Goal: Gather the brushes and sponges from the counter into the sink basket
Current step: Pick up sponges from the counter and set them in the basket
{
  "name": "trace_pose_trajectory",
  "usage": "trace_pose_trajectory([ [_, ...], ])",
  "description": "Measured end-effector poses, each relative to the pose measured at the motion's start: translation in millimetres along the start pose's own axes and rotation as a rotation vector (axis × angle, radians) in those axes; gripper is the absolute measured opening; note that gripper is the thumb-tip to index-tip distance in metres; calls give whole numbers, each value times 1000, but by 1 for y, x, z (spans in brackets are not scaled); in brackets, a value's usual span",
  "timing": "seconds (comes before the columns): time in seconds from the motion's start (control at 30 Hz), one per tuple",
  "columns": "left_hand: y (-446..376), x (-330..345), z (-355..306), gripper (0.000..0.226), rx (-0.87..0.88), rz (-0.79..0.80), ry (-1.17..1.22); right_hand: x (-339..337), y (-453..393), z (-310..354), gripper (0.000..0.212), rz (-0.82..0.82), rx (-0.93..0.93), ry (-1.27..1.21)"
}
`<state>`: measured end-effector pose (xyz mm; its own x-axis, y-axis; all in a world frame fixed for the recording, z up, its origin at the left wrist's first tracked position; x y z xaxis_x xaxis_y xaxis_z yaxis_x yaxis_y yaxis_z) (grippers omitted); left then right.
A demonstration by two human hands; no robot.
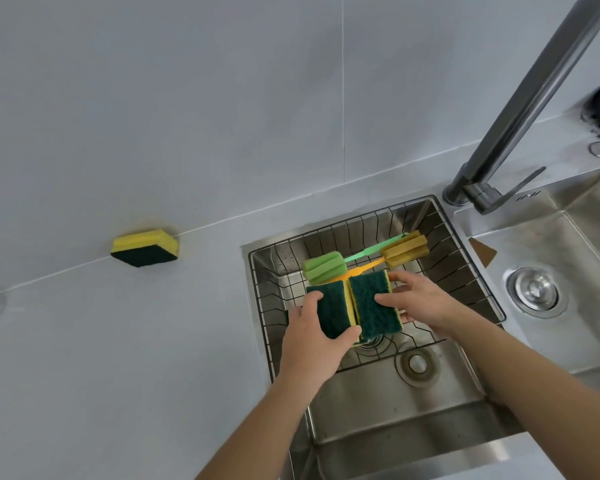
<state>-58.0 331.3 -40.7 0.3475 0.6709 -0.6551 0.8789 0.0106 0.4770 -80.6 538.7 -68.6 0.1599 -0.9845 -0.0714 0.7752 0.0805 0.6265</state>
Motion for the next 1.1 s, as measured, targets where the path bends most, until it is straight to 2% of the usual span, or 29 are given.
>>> trace_pose_trajectory([
  [0.23,-12,37,-36,72,38,48,-72,-43,7,-2,25,-69,15,118],
  [0.4,-17,61,-48,71,18,82,-141,-51,2,-7,37,-188,22,409],
  [0.6,-23,76,-53,70,-9,105,-185,-52,-7,-17,55,-205,101,531],
  [0.77,-29,79,-47,67,19,158,-214,-52,-6,-20,49,-231,57,588],
  [0.87,-35,74,-41,66,108,134,-352,-50,-4,-21,47,-269,41,641],
  [0.97,-47,69,-37,78,243,75,-456,-48,0,-19,52,-292,17,710],
  [1.1,-61,73,-37,96,348,181,-507,-43,8,-15,68,-260,-54,812],
])
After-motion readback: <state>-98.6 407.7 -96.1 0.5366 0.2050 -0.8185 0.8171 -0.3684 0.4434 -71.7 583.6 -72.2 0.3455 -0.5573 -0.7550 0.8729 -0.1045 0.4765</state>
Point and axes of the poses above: each hand's wrist, its own y-axis away from the middle knuckle, its own x-axis out of the palm, z = x × y, the point moved 2 cm from there along -y, towards the middle knuckle, and after that the axes turned 7 degrees about -x, right-handed, at the moved point
